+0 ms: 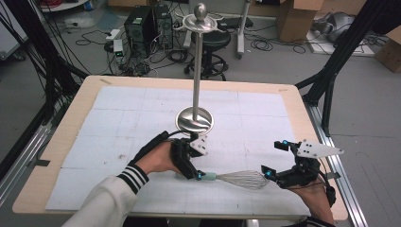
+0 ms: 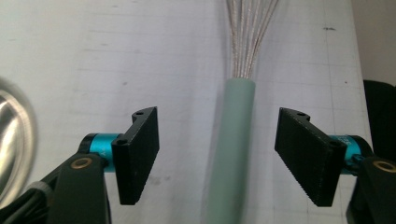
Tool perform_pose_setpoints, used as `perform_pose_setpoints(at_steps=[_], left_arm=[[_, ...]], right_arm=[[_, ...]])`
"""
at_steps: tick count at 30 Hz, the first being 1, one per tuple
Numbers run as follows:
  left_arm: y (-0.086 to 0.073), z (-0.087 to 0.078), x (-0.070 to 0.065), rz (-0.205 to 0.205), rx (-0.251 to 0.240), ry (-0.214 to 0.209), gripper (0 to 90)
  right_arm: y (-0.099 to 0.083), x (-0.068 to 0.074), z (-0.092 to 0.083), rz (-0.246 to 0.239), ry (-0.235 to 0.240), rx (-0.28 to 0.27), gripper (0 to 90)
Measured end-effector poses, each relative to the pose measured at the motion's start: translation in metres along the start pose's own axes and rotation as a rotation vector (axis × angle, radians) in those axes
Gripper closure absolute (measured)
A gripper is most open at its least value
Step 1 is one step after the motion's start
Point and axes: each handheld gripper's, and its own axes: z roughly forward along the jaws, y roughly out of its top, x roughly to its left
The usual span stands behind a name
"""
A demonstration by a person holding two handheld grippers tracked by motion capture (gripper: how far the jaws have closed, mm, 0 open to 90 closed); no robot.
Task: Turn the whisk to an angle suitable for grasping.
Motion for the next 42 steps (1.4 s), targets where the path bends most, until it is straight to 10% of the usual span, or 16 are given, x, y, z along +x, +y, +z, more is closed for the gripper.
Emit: perform_pose_setpoints(at_steps=[15,42], left_arm=[[-0.044,-0.095,-0.001,-0.114,-0.181,0.136,6.5],[-0.135,-0.176,-0.014,-0.245,-0.43,0.329,1.7]], right_arm=[[0.005,0.004,-0.001,-0.009,0.0,0.005,0.5],[0.009,0.007,0.003,-0.013,0.0,0.004,0.5]])
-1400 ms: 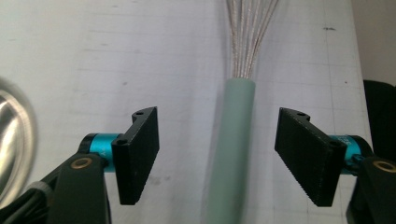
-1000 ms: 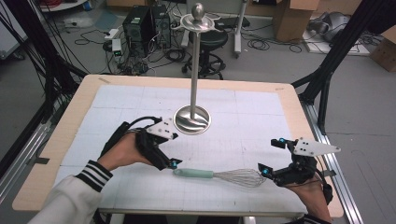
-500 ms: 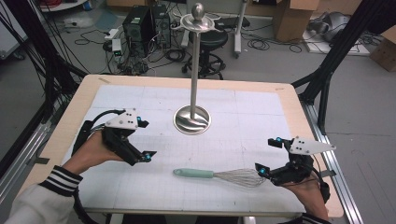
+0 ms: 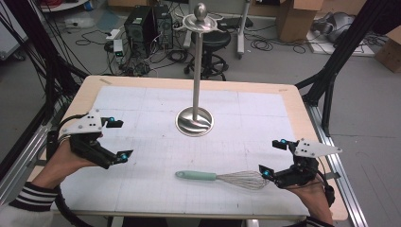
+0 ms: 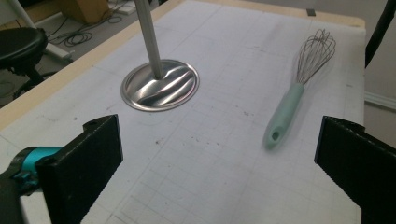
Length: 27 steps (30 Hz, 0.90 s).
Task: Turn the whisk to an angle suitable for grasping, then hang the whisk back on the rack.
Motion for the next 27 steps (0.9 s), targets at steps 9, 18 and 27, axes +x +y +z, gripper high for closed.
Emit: perform_pose_setpoints(at_steps=[9,18,27], left_arm=[[-0.02,-0.006,0.0,-0.008,-0.025,0.031,1.7],[-0.03,-0.007,0.0,-0.021,-0.04,0.041,1.7],[-0.035,-0.007,0.0,-0.021,-0.051,0.037,1.7]], right_arm=[[0.001,0.0,-0.003,-0.004,-0.004,-0.01,0.5],[0.003,0.001,-0.002,-0.008,0.002,-0.013,0.5],[0.007,0.003,0.001,-0.019,0.016,-0.013,0.5]])
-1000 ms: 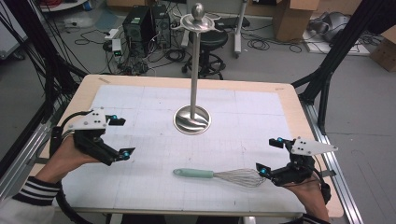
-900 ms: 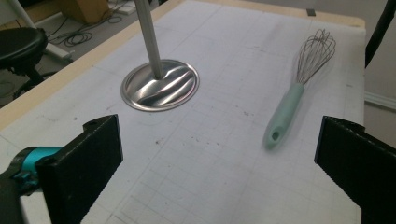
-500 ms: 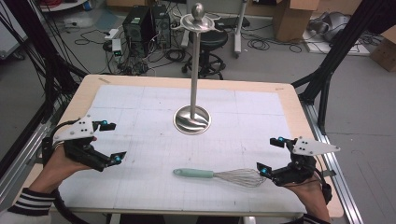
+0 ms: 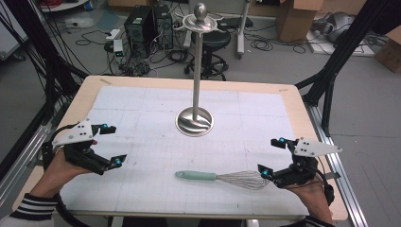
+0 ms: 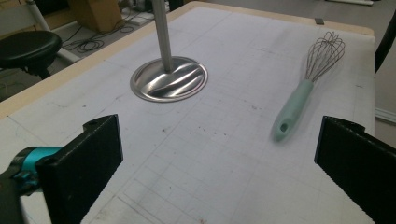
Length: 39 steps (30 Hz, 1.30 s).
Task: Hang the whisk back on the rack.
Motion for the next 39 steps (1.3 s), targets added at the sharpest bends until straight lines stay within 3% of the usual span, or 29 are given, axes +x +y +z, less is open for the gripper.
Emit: perform_pose_setpoints(at_steps=[10,15,19,23,31,39], left_arm=[[-0.004,-0.003,-0.006,0.023,-0.016,0.024,1.7],[-0.009,-0.003,-0.008,0.008,-0.044,0.012,1.7],[-0.014,-0.004,-0.007,-0.015,-0.056,0.001,1.7],[-0.016,-0.005,-0.007,-0.011,-0.057,-0.004,1.7],[-0.02,-0.008,-0.005,-0.014,-0.066,0.018,1.7],[-0.026,-0.015,0.0,-0.035,-0.087,0.027,1.7]], right_arm=[[0.014,0.003,0.015,-0.037,0.048,0.044,0.5],[0.026,0.007,0.025,-0.06,0.084,0.069,0.5],[0.034,0.011,0.037,-0.074,0.106,0.114,0.5],[0.039,0.015,0.053,-0.092,0.119,0.162,0.5],[0.043,0.025,0.082,-0.124,0.154,0.261,0.5],[0.047,0.038,0.108,-0.195,0.205,0.343,0.5]])
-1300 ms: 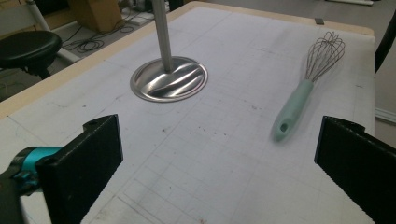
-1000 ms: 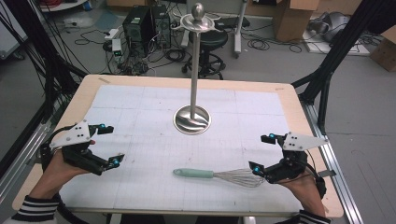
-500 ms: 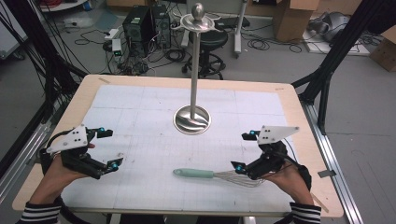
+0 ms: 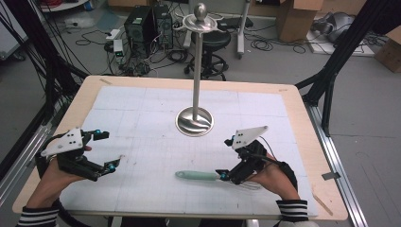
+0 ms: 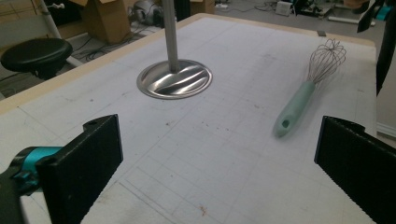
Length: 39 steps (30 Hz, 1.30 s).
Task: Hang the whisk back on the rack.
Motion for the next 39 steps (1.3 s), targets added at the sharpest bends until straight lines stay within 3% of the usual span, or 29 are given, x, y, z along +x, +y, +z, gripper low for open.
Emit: perform_pose_setpoints(at_steps=[3,7,12,29,31,36,39], left_arm=[[0.0,-0.002,0.003,-0.014,-0.019,0.001,1.7],[0.0,-0.001,0.004,-0.011,-0.008,0.01,1.7],[0.0,-0.001,0.004,-0.009,-0.007,0.013,1.7],[0.0,0.0,0.003,0.002,0.007,0.015,1.7],[0.0,0.0,0.003,0.004,0.008,0.015,1.7],[0.0,0.0,0.003,0.002,0.009,0.014,1.7],[0.0,0.0,0.003,0.002,0.01,0.017,1.7]], right_arm=[[0.004,0.002,0.009,-0.006,0.029,0.015,0.6],[0.007,0.002,0.02,-0.027,0.045,0.047,0.6],[0.008,0.003,0.036,-0.063,0.083,0.117,0.5],[0.005,0.009,0.08,-0.123,0.098,0.315,0.6],[0.004,0.01,0.083,-0.117,0.115,0.335,5.1],[0.002,0.011,0.088,-0.125,0.131,0.362,6.8],[0.001,0.011,0.09,-0.127,0.136,0.378,17.7]])
